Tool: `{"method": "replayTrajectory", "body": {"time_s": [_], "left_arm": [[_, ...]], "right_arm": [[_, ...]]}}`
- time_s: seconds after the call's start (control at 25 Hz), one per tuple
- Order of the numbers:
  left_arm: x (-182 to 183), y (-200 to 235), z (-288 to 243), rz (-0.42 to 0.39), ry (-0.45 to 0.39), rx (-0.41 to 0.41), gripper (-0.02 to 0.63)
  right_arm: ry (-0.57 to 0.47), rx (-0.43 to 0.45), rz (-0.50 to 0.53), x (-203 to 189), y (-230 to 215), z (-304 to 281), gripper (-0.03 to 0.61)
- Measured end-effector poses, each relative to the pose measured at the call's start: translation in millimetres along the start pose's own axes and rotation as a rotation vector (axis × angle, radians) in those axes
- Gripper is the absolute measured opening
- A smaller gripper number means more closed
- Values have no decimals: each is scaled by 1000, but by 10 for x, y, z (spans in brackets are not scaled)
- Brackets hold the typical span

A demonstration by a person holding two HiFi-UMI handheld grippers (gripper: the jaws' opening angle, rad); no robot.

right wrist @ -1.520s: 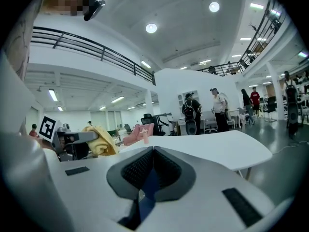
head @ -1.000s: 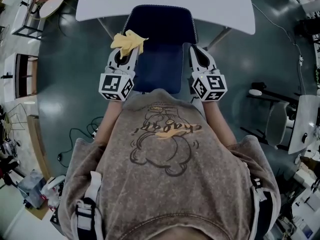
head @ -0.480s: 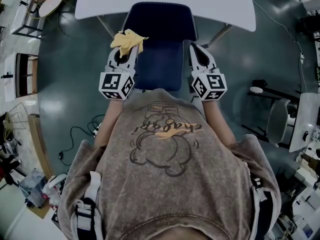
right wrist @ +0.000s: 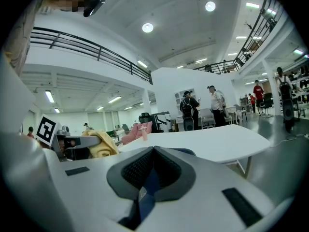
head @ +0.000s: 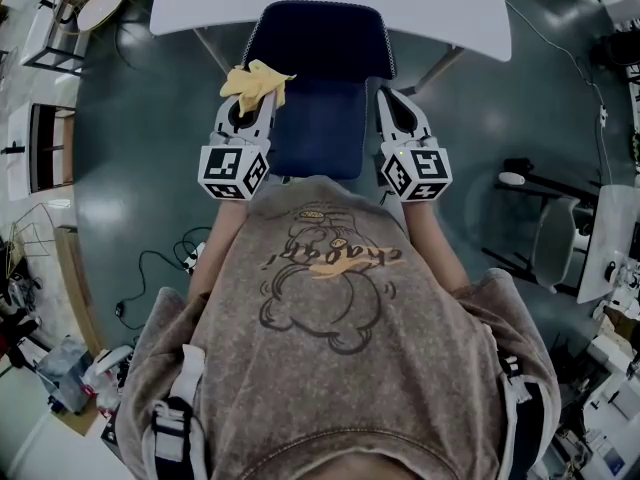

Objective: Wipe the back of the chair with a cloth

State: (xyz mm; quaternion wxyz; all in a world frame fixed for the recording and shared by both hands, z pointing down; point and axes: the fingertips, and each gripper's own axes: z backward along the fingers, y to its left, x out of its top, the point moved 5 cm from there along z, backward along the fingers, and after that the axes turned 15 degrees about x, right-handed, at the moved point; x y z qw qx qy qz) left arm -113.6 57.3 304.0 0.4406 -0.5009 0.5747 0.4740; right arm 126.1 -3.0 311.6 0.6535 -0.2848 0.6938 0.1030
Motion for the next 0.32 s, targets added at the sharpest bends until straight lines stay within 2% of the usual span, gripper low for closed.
{"method": "replayTrajectory", "body": {"time_s": [0.32], "left_arm": [[-45, 3, 61, 3, 10, -1, 74]], "right_arm": [[-1, 1, -2, -21, 67, -2, 26]]}}
